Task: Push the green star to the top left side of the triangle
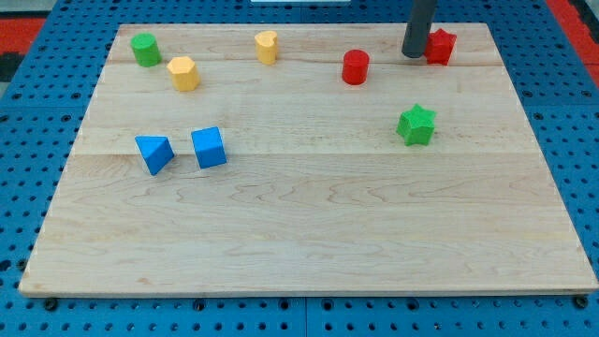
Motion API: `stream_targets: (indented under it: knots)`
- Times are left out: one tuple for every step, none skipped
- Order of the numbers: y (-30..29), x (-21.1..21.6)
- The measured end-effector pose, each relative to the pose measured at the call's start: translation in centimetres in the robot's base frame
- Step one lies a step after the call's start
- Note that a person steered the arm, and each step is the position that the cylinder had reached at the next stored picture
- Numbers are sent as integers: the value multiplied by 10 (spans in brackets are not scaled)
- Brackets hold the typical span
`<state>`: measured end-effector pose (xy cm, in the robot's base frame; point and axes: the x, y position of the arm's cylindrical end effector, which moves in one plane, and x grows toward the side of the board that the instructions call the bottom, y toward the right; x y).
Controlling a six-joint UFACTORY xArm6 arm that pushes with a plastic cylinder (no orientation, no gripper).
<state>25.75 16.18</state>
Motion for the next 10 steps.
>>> stream_targets:
  knots:
    - [-1,0]
    - [-5,3]
    - [-18,12]
    - [-34,23]
    - [-48,55]
    - [-77,80]
    - [-100,91]
    - [-109,95]
    - [-124,127]
    - [-147,151]
